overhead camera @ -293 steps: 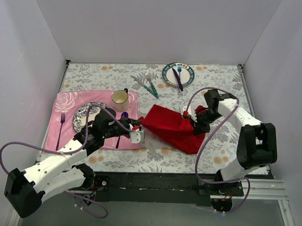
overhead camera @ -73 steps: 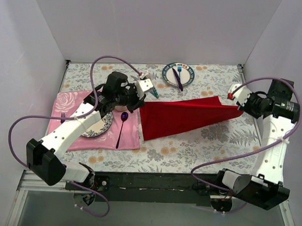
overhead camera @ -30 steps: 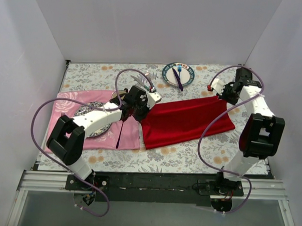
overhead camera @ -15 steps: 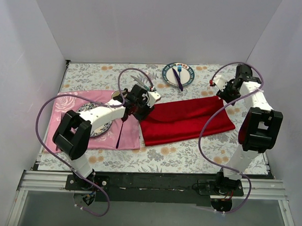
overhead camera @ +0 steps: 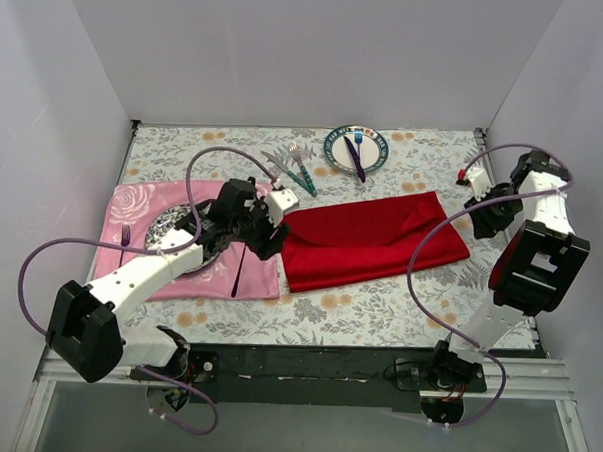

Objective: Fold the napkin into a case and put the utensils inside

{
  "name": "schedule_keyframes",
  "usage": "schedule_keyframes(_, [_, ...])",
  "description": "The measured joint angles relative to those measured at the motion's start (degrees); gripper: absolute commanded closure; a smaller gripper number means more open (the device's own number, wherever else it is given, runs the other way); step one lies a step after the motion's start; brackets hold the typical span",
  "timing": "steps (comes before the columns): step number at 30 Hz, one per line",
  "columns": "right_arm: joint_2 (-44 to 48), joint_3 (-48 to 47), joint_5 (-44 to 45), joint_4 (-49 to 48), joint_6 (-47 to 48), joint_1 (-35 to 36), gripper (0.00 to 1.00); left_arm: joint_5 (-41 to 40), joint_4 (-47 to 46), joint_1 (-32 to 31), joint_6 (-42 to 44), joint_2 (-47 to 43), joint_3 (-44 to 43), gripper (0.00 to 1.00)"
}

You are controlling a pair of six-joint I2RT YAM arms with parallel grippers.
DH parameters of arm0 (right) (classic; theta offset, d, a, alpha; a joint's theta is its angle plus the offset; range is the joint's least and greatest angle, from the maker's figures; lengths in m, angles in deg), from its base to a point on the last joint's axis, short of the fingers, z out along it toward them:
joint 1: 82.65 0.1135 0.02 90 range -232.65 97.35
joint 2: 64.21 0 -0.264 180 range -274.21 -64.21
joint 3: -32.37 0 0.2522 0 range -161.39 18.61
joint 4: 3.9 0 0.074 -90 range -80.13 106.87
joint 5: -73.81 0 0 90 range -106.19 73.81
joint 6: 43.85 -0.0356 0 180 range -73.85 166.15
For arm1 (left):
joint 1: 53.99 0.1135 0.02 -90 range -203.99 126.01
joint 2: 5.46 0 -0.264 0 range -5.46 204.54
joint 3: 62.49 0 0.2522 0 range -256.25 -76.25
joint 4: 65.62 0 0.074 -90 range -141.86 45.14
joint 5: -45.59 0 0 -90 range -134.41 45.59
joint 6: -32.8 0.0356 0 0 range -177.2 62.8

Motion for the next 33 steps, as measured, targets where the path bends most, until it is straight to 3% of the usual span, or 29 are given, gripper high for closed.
schedule_keyframes(5, [3.17,9.16,-0.13,0.63,0.9,0.57,0.51,1.53,-0.57,-7.28,2.25,0.0,4.74,0.48])
schedule_keyframes(16, [-9.33,1.18,-2.75,0.9,-8.11,0.92,0.5,0.09,-3.93,-14.01,3.87,7.87,5.86,0.41])
schedule_keyframes(19, [-10.69,1.36,-2.8,0.9,-9.86,0.94,0.55,-0.42,-5.22,-16.02,4.52,9.62,5.86,0.42])
schedule_keyframes(22, [-10.71,2.6,-2.78,0.37,-11.3,0.92,0.66,-1.51,-6.4,-18.01,5.14,11.82,5.86,0.48])
schedule_keyframes(23, [-10.71,3.3,-2.78,0.09,-11.65,0.92,0.73,-2.03,-6.8,-18.58,5.33,12.83,5.84,0.51])
schedule_keyframes(26, [-10.71,5.79,-2.71,-0.52,-12.68,0.87,0.91,-3.69,-7.1,-19.71,5.97,15.8,5.86,0.67])
schedule_keyframes(27, [-10.71,6.78,-2.62,-0.81,-12.87,0.87,0.94,-4.48,-7.19,-20.06,6.45,16.63,5.88,0.8])
schedule_keyframes(31, [-10.23,10.51,-2.36,-1.09,-12.76,0.48,0.99,-6.03,-7.43,-20.48,7.69,16.76,6.95,1.0])
schedule_keyframes(33, [-8.72,12.61,-2.14,-1.18,-12.31,-0.02,0.99,-6.64,-7.37,-20.81,8.31,16.2,7.67,1.0])
